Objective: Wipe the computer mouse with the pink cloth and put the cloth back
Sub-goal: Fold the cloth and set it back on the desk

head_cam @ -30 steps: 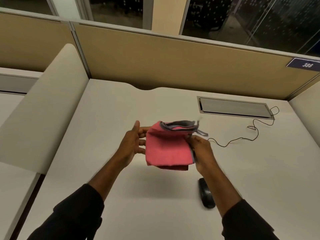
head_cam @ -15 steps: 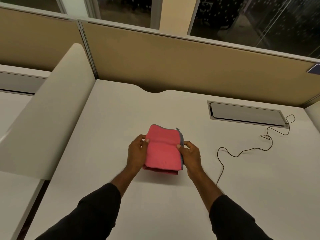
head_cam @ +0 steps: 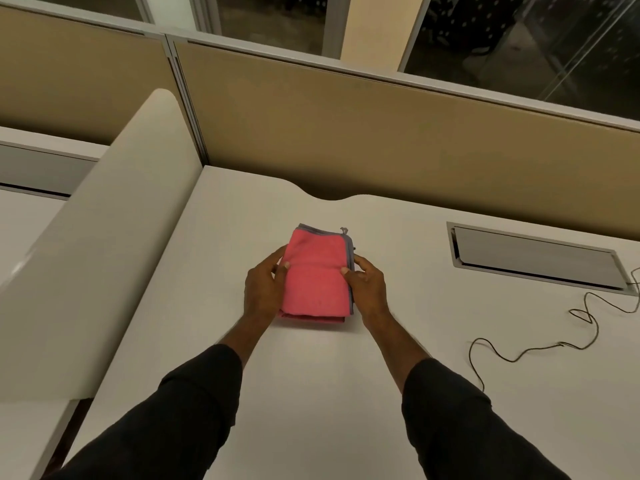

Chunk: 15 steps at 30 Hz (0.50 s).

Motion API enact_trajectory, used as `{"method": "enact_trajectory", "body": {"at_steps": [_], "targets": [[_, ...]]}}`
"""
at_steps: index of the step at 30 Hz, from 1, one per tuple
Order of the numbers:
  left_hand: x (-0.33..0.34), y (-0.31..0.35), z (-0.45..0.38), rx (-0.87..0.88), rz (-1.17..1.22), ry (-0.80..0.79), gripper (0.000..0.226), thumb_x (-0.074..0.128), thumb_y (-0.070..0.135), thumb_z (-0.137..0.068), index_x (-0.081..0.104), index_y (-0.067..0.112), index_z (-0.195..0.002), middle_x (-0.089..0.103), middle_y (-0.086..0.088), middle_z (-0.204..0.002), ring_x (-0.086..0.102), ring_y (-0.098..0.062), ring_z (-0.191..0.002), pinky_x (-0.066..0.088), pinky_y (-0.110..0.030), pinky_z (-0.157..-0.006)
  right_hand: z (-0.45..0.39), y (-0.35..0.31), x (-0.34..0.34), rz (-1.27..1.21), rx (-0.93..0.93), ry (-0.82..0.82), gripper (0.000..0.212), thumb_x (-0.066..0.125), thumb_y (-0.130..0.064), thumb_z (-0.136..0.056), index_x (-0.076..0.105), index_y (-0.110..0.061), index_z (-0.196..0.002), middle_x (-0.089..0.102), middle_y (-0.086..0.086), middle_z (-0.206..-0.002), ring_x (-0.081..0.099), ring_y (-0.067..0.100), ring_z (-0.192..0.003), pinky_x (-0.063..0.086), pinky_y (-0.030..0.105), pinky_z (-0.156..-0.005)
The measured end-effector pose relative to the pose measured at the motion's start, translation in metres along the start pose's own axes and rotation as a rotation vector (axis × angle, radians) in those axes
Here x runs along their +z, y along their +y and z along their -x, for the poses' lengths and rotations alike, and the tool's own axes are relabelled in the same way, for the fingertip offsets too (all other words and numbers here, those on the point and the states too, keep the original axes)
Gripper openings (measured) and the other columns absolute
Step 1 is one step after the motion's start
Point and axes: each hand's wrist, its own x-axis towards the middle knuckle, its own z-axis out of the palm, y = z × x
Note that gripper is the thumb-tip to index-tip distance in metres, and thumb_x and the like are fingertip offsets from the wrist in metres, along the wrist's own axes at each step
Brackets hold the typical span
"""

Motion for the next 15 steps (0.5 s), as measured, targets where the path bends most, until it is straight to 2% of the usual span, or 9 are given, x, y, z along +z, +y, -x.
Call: {"method": "enact_trajectory", "body": {"at_steps": [2, 4, 5, 7, 9, 11, 13, 15], "targets": [[0.001, -0.004, -0.01, -0.018, -0.066, -0.001, 0.039, 0.053, 0.03, -0.105, 0.057, 0.022, -0.144, 0.073, -0.001, -0.108, 0.063, -0.015, -0.088, 0.057, -0.032, -0.082, -0.015, 0.004, 0.006, 0.048, 0.0, -0.008, 0.041, 0.065, -0.022, -0.094, 0.058, -0.013, -0.133, 0.07, 0.004, -0.11, 0.068, 0.008, -0.083, 0.056, 0.014, -0.065], [0.003, -0.01, -0.016, -0.04, -0.213, -0.029, 0.044, 0.051, 0.03, -0.106, 0.05, 0.021, -0.149, 0.074, -0.006, -0.11, 0.068, -0.024, -0.095, 0.056, -0.043, -0.09, -0.024, 0.009, 0.011, 0.128, 0.02, -0.01, 0.045, 0.066, -0.021, -0.094, 0.055, -0.013, -0.137, 0.069, 0.002, -0.112, 0.065, 0.005, -0.082, 0.054, 0.012, -0.067], [0.003, -0.014, -0.018, -0.047, -0.29, -0.049, 0.046, 0.049, 0.031, -0.106, 0.046, 0.02, -0.151, 0.072, -0.008, -0.117, 0.068, -0.027, -0.104, 0.054, -0.045, -0.095, -0.026, 0.013, 0.013, 0.161, 0.049, -0.016, 0.047, 0.066, -0.019, -0.093, 0.054, -0.013, -0.138, 0.069, 0.002, -0.11, 0.065, 0.007, -0.083, 0.057, 0.016, -0.072], [0.003, -0.022, -0.017, -0.047, -0.374, -0.08, 0.05, 0.049, 0.032, -0.106, 0.042, 0.018, -0.153, 0.068, -0.009, -0.127, 0.064, -0.028, -0.115, 0.051, -0.047, -0.1, -0.026, 0.02, 0.014, 0.198, 0.127, -0.036, 0.051, 0.067, -0.017, -0.092, 0.051, -0.013, -0.14, 0.071, 0.01, -0.112, 0.069, 0.022, -0.093, 0.058, 0.037, -0.087], [0.001, -0.027, -0.012, -0.015, -0.399, -0.077, 0.05, 0.05, 0.033, -0.105, 0.043, 0.017, -0.152, 0.065, -0.008, -0.126, 0.064, -0.026, -0.11, 0.052, -0.045, -0.096, -0.022, 0.025, 0.012, 0.236, 0.172, -0.042, 0.053, 0.068, -0.021, -0.091, 0.049, -0.013, -0.141, 0.07, 0.015, -0.113, 0.068, 0.03, -0.099, 0.056, 0.046, -0.089], [-0.001, -0.03, -0.008, 0.05, -0.396, -0.042, 0.047, 0.052, 0.029, -0.104, 0.047, 0.017, -0.148, 0.063, -0.007, -0.121, 0.065, -0.024, -0.1, 0.054, -0.042, -0.085, -0.014, 0.027, 0.009, 0.332, 0.148, -0.004, 0.052, 0.068, -0.028, -0.092, 0.051, -0.015, -0.139, 0.07, 0.01, -0.113, 0.068, 0.027, -0.098, 0.056, 0.04, -0.089], [-0.004, -0.031, -0.006, 0.164, -0.406, 0.001, 0.041, 0.049, 0.023, -0.102, 0.055, 0.013, -0.141, 0.062, -0.01, -0.117, 0.064, -0.026, -0.095, 0.056, -0.041, -0.078, -0.004, 0.026, 0.008, 0.455, 0.035, 0.086, 0.044, 0.063, -0.028, -0.095, 0.053, -0.019, -0.137, 0.069, 0.002, -0.107, 0.067, 0.02, -0.095, 0.055, 0.031, -0.083], [-0.003, -0.032, -0.006, 0.322, -0.467, 0.022, 0.04, 0.048, 0.016, -0.097, 0.061, 0.007, -0.134, 0.065, -0.015, -0.114, 0.065, -0.032, -0.094, 0.056, -0.044, -0.079, 0.002, 0.023, 0.01, 0.566, -0.134, 0.136, 0.038, 0.057, -0.025, -0.097, 0.053, -0.02, -0.135, 0.066, 0.0, -0.115, 0.063, 0.018, -0.103, 0.053, 0.032, -0.085]]}}
